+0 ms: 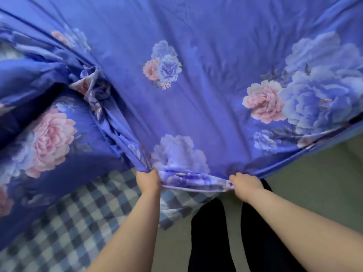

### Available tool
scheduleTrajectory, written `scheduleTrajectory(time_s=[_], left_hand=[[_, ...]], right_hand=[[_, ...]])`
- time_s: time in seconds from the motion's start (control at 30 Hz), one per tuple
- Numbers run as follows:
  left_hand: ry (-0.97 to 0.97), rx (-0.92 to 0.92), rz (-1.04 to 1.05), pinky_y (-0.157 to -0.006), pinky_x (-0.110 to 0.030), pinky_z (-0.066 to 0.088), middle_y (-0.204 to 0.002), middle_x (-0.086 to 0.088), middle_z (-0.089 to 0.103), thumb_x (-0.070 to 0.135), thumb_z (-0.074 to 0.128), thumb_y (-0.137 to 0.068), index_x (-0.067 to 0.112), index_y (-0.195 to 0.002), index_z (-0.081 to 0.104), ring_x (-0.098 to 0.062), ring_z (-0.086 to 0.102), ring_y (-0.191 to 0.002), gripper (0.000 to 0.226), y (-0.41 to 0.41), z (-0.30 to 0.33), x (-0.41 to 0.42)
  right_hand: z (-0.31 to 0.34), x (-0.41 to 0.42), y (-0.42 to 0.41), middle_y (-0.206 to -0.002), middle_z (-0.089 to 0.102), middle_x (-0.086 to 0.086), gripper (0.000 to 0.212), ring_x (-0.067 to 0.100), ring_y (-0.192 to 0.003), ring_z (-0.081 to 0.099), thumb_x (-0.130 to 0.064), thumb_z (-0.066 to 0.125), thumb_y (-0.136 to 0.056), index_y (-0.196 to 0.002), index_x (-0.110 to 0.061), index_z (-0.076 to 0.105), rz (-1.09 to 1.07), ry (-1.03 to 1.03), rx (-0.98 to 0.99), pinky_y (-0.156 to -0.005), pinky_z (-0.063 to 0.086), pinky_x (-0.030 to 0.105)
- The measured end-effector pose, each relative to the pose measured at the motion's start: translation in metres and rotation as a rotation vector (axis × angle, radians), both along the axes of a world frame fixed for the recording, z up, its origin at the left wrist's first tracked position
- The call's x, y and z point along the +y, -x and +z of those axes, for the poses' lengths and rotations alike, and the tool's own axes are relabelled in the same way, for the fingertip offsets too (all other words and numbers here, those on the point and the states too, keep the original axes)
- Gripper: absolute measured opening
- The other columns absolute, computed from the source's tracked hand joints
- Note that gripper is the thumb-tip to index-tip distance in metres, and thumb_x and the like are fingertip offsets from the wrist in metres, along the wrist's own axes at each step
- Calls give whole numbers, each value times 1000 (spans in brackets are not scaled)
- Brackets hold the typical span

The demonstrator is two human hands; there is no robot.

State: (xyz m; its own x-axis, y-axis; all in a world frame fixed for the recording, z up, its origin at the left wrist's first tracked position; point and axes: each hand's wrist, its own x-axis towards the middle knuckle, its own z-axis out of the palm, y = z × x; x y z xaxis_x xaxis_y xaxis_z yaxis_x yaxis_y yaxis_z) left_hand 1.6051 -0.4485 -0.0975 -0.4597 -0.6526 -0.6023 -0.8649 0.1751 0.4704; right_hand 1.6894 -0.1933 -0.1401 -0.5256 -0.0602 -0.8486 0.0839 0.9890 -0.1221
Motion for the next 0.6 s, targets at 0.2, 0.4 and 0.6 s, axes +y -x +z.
scheduleTrajectory(time_s=[0.2,0.4,0.6], left_hand=[[317,-110,-589,-71,-34,38,-119,-16,51,-3,43,-82,42,-149,-7,-37,58,-91,95,-32,15,-22],[412,-456,-1056,-83,-36,47,-124,-12,54,12,40,-88,24,-125,50,-34,57,-104,41,-51,15,-17],[443,-678,-1179,-78,-32,43,-118,-9,60,50,53,-88,14,-114,55,-29,58,-108,45,-53,21,-3]], right_hand=[[4,-36,-22,-105,57,7,82,29,-89,58,-39,84,-40,-113,-20,54,-5,87,551,-73,51,38],[11,-95,-18,-137,52,1,83,25,-118,53,-45,66,-64,-139,-22,41,231,312,532,-98,42,40],[8,-99,-10,-111,59,10,22,31,-108,53,-13,44,-88,-103,-22,57,-103,439,96,-77,39,35]])
